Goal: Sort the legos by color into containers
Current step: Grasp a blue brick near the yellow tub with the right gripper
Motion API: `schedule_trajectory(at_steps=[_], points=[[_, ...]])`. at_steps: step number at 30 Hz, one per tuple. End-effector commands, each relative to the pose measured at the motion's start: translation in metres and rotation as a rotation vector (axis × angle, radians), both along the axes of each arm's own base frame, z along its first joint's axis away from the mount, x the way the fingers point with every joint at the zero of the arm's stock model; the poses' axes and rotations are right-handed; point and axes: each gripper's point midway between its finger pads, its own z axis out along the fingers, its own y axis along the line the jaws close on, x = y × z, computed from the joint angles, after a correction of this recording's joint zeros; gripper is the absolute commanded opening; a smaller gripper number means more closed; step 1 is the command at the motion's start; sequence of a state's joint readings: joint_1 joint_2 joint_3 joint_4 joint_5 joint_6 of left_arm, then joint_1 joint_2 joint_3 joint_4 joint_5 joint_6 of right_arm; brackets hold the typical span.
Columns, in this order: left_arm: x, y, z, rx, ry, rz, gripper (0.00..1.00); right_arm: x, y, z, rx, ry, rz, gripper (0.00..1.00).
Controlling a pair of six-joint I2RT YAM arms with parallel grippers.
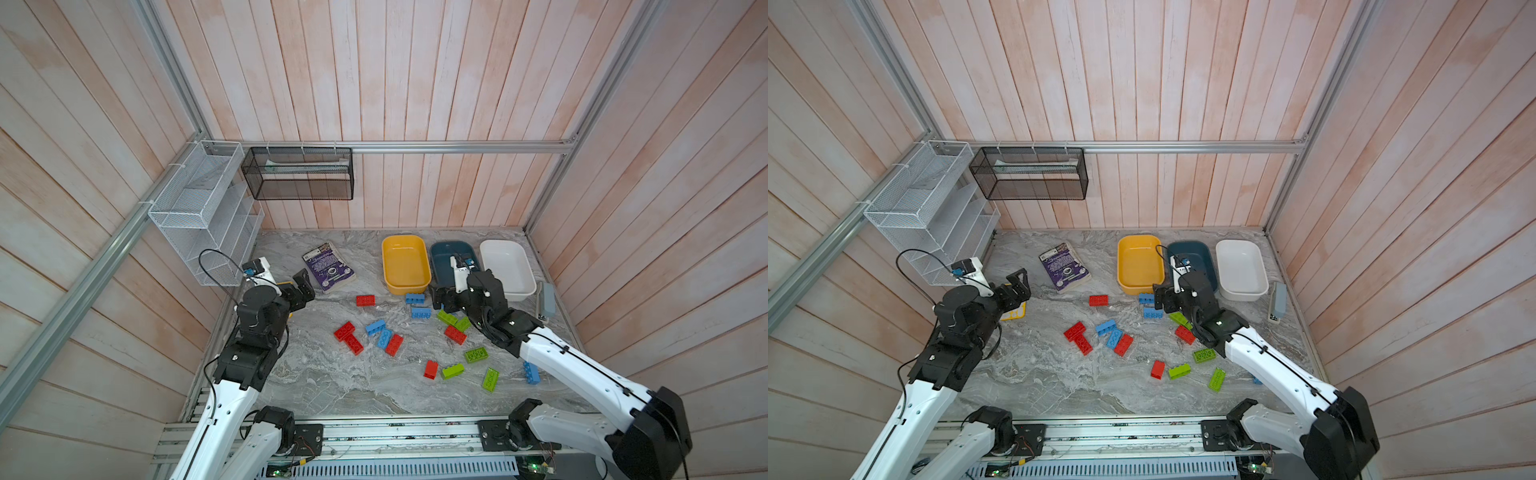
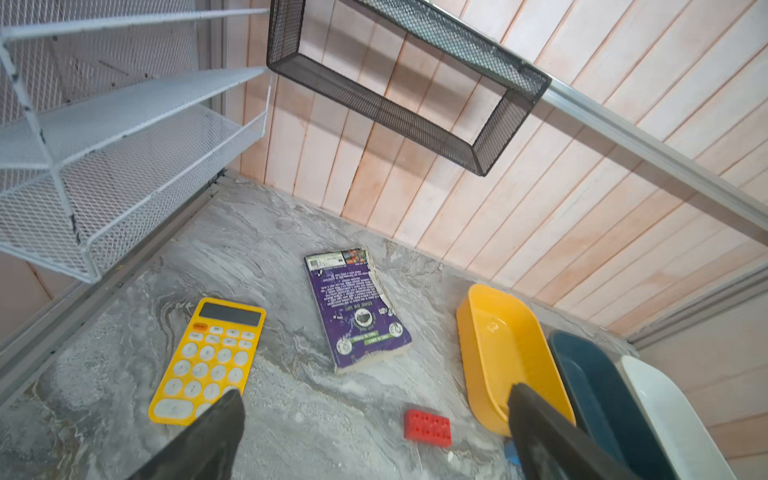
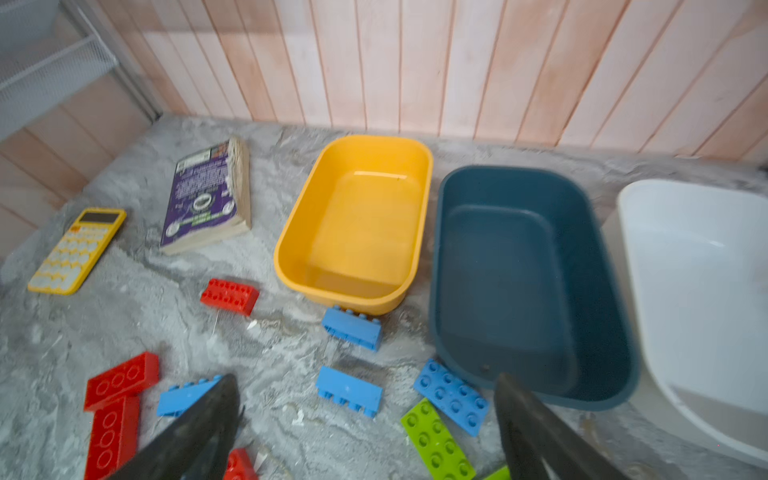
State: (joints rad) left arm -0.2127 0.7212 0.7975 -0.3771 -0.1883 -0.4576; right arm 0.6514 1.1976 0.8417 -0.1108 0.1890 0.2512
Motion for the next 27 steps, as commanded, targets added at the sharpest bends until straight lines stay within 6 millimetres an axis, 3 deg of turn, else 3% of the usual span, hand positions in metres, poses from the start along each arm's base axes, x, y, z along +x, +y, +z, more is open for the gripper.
schedule_trajectory(at_steps=[1,4,7,10,16,22,27], points=[[-0.017,-0.01,-0.047,-0.007,0.159,-0.067,1.0,-0.009,0.02,-0.038,-0.063,0.132,0.058,0.9],[-0.022,-0.013,-0.055,0.006,0.18,-0.098,1.0,-0.012,0.032,-0.066,-0.088,0.209,0.065,0.91],[-0.022,-0.018,-0.056,0.001,0.176,-0.122,1.0,-0.011,0.031,-0.089,-0.068,0.263,0.001,0.99],[-0.02,-0.019,-0.053,0.006,0.169,-0.132,1.0,-0.009,0.029,-0.105,-0.03,0.293,-0.07,0.98],[-0.025,-0.023,-0.052,-0.01,0.158,-0.156,1.0,-0.001,0.035,-0.12,-0.041,0.309,-0.146,0.96],[-0.025,-0.021,-0.052,-0.007,0.161,-0.147,1.0,0.006,0.024,-0.138,-0.056,0.344,-0.287,0.96],[-0.026,-0.023,-0.053,-0.009,0.16,-0.158,1.0,0.011,0.028,-0.145,-0.044,0.339,-0.303,0.96]])
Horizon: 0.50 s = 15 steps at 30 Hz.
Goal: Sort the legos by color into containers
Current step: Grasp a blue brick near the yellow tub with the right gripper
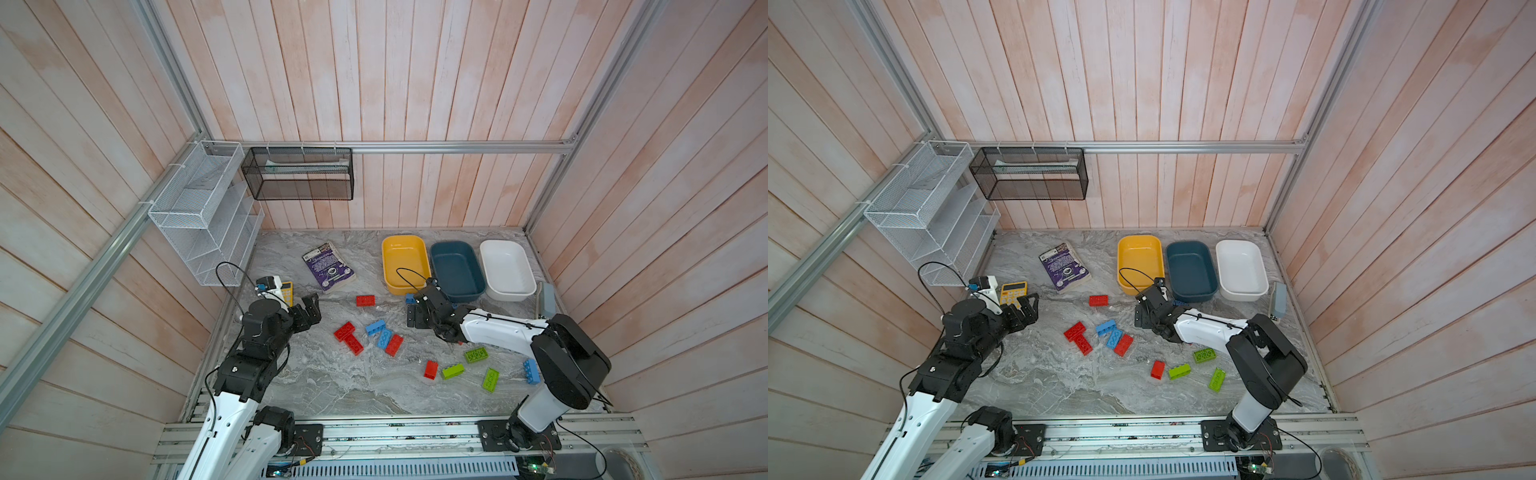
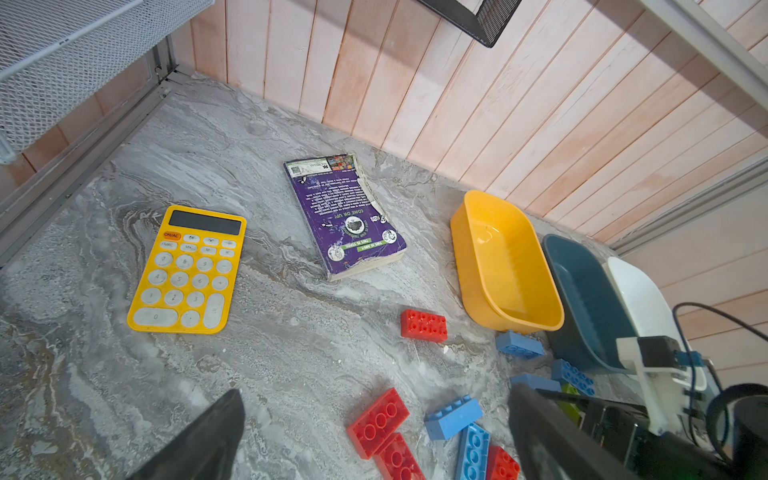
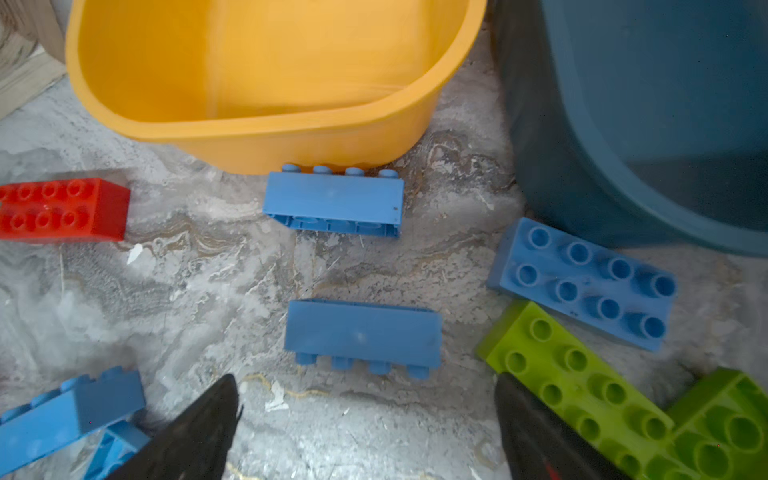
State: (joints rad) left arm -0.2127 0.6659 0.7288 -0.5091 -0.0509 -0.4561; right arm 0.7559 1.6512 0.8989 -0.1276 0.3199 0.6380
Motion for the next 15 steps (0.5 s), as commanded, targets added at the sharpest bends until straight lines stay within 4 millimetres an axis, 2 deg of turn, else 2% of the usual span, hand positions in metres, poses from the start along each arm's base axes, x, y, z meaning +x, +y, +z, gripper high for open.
schedule_trajectory(at_steps=[1,8,15], points=[[-0.002,-0.005,-0.004,0.006,0.006,-0.031,1.0,0.01,0.002,-0.002,-0.002,-0.018,-0.058,0.96],[-0.002,-0.007,-0.006,0.008,0.012,-0.044,1.0,0.022,0.011,-0.013,-0.023,-0.014,-0.059,0.94],[-0.001,-0.008,-0.008,0.014,0.023,-0.053,1.0,0.034,0.018,-0.022,-0.058,-0.012,-0.06,0.86]])
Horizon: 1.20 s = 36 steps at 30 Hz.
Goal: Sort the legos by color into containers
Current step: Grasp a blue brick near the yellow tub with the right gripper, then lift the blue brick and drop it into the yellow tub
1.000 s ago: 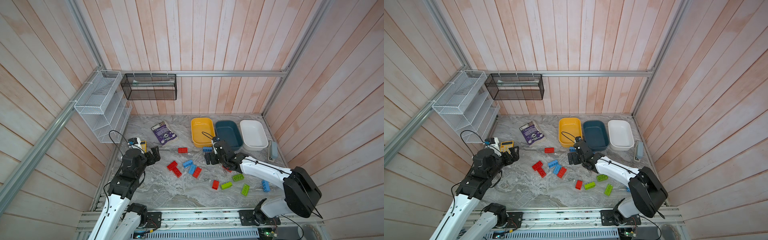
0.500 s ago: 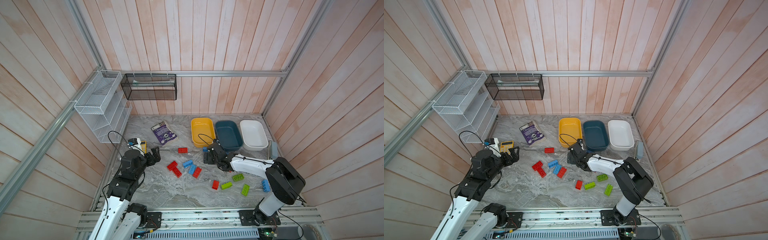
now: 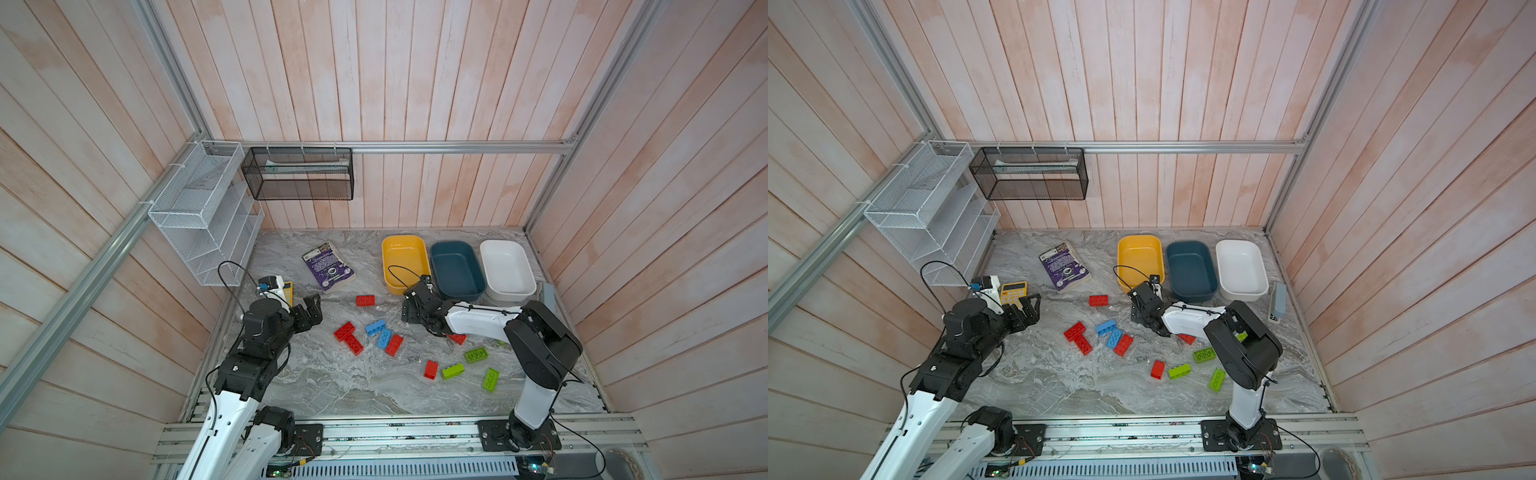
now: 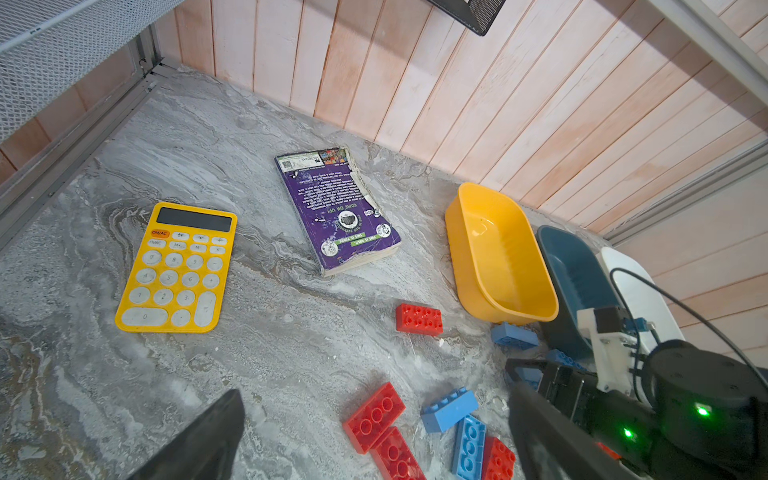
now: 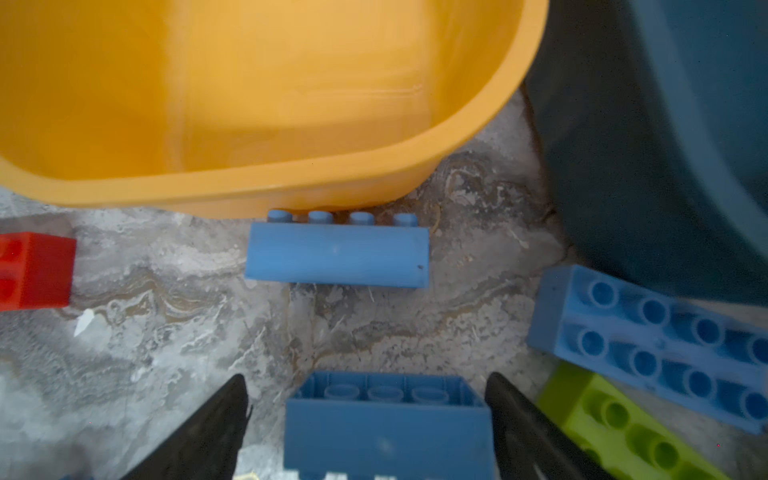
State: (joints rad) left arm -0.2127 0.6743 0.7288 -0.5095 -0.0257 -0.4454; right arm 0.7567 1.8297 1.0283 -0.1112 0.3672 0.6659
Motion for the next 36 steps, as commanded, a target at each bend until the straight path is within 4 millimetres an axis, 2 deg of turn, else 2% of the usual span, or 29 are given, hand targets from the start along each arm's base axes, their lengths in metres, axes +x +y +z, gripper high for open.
schedule_trajectory(at_steps=[1,7,10,14,19,24,27,30,34,36], points=[[-0.002,-0.003,-0.006,0.015,0.015,-0.026,1.0,0.006,0.003,-0.004,-0.028,-0.006,-0.01,0.83],[-0.002,-0.003,-0.006,0.016,0.014,-0.027,1.0,0.004,0.003,-0.01,-0.037,0.01,-0.002,0.72],[-0.002,-0.004,-0.006,0.015,0.014,-0.028,1.0,0.003,0.002,-0.006,-0.032,0.002,0.003,0.62],[-0.002,-0.003,-0.007,0.016,0.017,-0.027,1.0,0.001,0.004,0.006,-0.035,-0.011,0.021,0.6],[-0.001,-0.003,-0.009,0.025,0.028,-0.028,1.0,-0.003,0.011,0.034,-0.029,-0.029,0.087,0.59],[0.001,-0.001,-0.013,0.041,0.059,-0.015,1.0,-0.001,0.021,0.083,0.003,-0.084,0.16,0.59],[0.001,0.0,-0.014,0.045,0.062,-0.015,1.0,0.007,0.029,0.106,0.01,-0.104,0.196,0.59],[0.001,-0.001,-0.015,0.046,0.066,-0.017,1.0,0.025,0.037,0.126,0.05,-0.126,0.214,0.59],[0.003,-0.003,-0.019,0.05,0.082,-0.028,1.0,0.052,0.044,0.134,0.052,-0.156,0.218,0.59],[0.004,-0.004,-0.021,0.051,0.088,-0.035,1.0,0.067,0.048,0.13,0.056,-0.153,0.221,0.58]])
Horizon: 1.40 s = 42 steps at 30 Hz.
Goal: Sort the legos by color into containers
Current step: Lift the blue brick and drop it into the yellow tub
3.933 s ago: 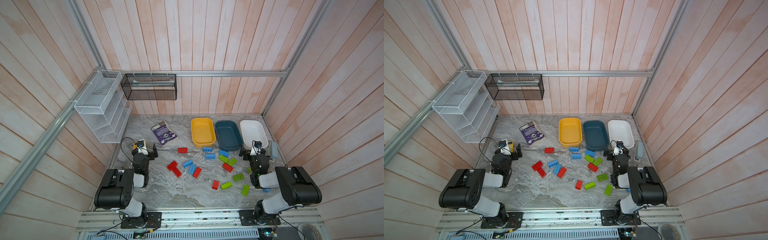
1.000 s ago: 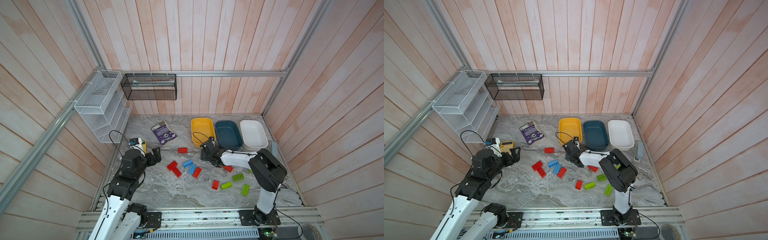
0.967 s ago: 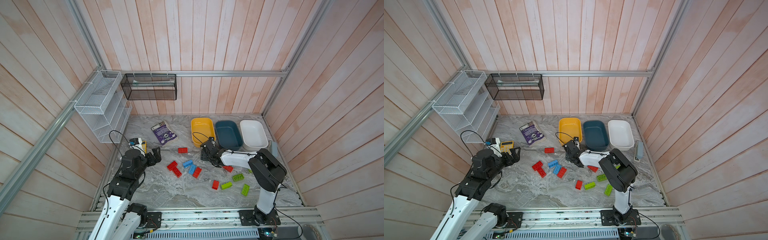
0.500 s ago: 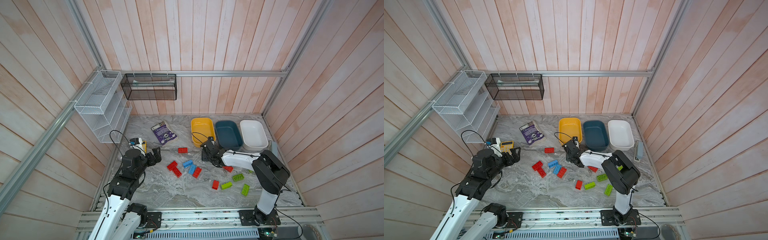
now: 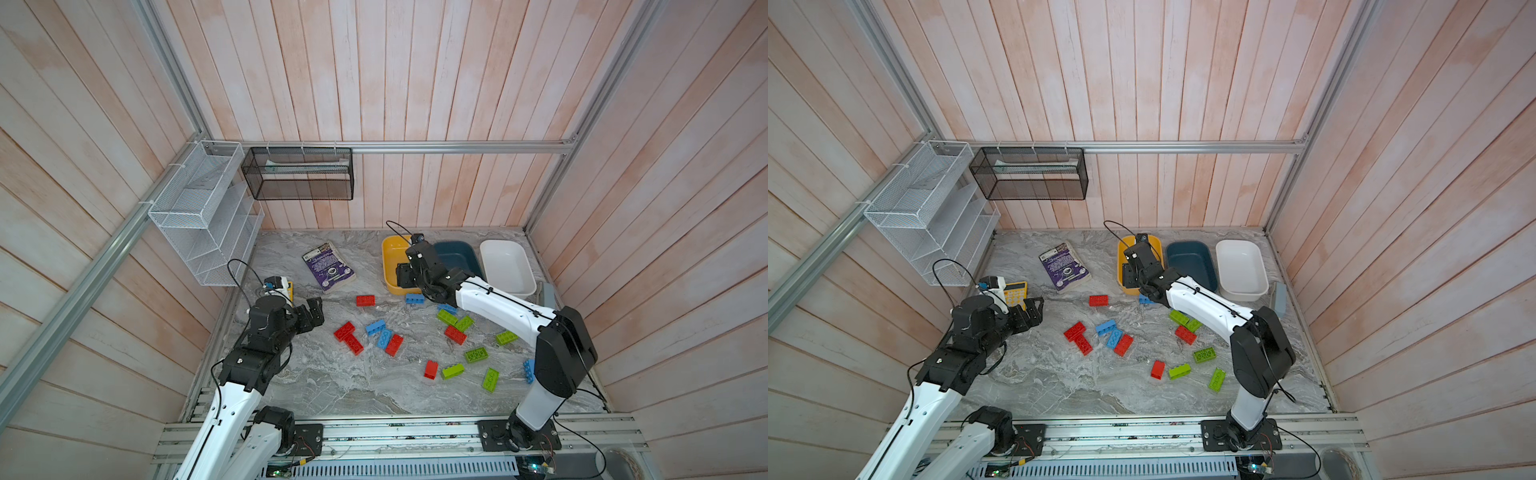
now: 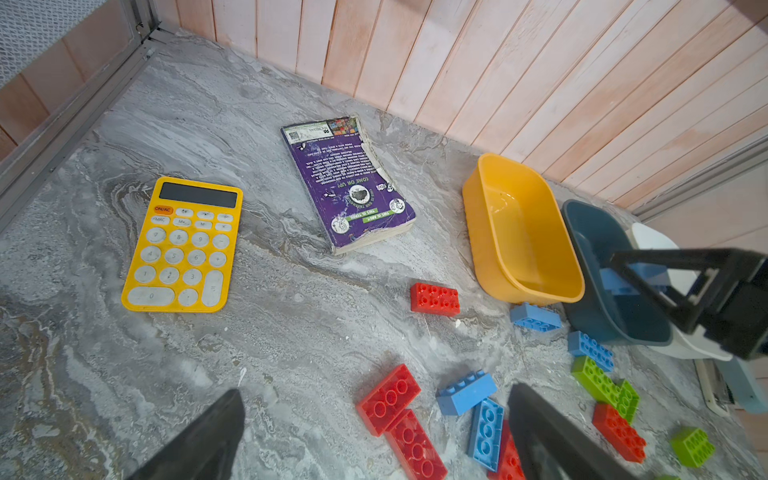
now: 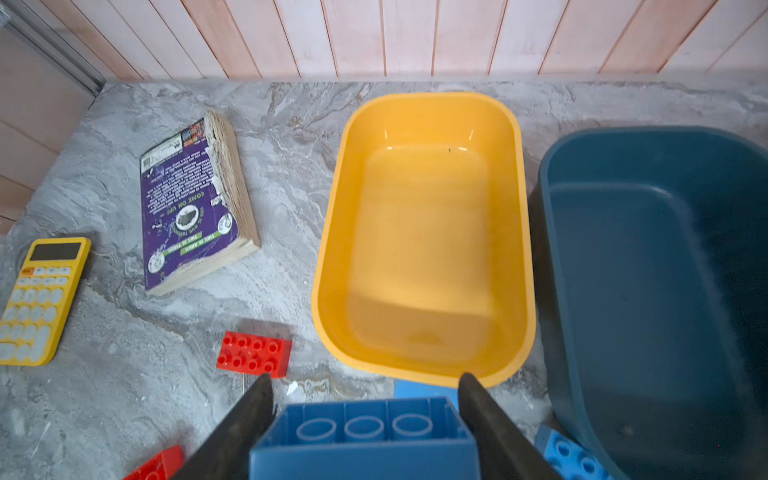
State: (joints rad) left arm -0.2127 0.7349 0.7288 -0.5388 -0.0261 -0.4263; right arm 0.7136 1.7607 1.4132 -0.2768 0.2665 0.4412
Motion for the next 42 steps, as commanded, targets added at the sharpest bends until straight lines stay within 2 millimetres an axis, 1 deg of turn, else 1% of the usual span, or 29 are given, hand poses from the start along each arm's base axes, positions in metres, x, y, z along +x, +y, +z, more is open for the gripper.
schedule_trajectory(at_steps=[1,4,7,11,14,16,19,21,23,26,27,28,30,31,32,34,35,37,39,42], points=[[0.0,-0.004,0.0,0.015,0.01,-0.031,1.0,0.02,0.004,-0.025,-0.047,0.048,0.032,0.58],[0.001,-0.006,-0.004,0.015,0.023,-0.039,1.0,0.042,0.007,-0.034,-0.05,0.055,0.019,0.58],[0.002,-0.007,-0.007,0.014,0.035,-0.046,1.0,0.06,0.006,-0.045,-0.052,0.065,0.005,0.59],[0.003,-0.011,-0.009,0.011,0.044,-0.068,1.0,0.075,0.004,-0.057,-0.046,0.08,-0.01,0.64],[0.004,-0.014,-0.013,0.011,0.059,-0.086,1.0,0.081,0.003,-0.06,-0.041,0.082,-0.015,0.71],[0.005,-0.018,-0.015,0.008,0.069,-0.104,1.0,0.083,0.001,-0.059,-0.035,0.076,-0.019,0.79],[0.005,-0.03,-0.012,-0.016,0.056,-0.167,1.0,0.085,-0.001,-0.051,-0.019,0.061,-0.019,0.87],[0.004,-0.036,-0.011,-0.019,0.05,-0.196,1.0,0.085,-0.004,-0.043,-0.01,0.047,-0.019,0.9],[0.003,-0.042,-0.01,-0.005,0.048,-0.225,1.0,0.083,-0.007,-0.032,0.003,0.026,-0.015,0.91],[0.003,-0.057,-0.014,0.017,0.075,-0.292,1.0,0.072,-0.009,-0.011,0.034,-0.028,0.016,0.91],[0.001,-0.066,-0.016,0.014,0.093,-0.334,1.0,0.066,-0.01,0.0,0.051,-0.057,0.036,0.91],[0.0,-0.076,-0.019,0.01,0.117,-0.375,1.0,0.059,-0.012,0.006,0.061,-0.08,0.051,0.91],[-0.002,-0.09,-0.026,0.044,0.161,-0.429,1.0,0.044,-0.021,0.019,0.084,-0.134,0.063,0.9],[-0.002,-0.095,-0.029,0.085,0.174,-0.44,1.0,0.037,-0.025,0.023,0.093,-0.158,0.068,0.89],[-0.003,-0.102,-0.034,0.144,0.189,-0.456,1.0,0.025,-0.032,0.024,0.1,-0.178,0.075,0.89],[-0.003,-0.117,-0.045,0.236,0.208,-0.504,0.98,0.006,-0.046,0.032,0.127,-0.23,0.072,0.89],[-0.004,-0.125,-0.051,0.251,0.215,-0.542,0.96,-0.002,-0.052,0.032,0.138,-0.241,0.072,0.9],[-0.005,-0.141,-0.07,0.286,0.254,-0.611,0.9,-0.021,-0.061,0.035,0.183,-0.262,0.083,0.9],[-0.003,-0.149,-0.084,0.325,0.29,-0.646,0.83,-0.038,-0.065,0.03,0.233,-0.259,0.096,0.9],[0.005,-0.158,-0.099,0.377,0.335,-0.67,0.72,-0.06,-0.07,0.021,0.326,-0.236,0.098,0.9]])
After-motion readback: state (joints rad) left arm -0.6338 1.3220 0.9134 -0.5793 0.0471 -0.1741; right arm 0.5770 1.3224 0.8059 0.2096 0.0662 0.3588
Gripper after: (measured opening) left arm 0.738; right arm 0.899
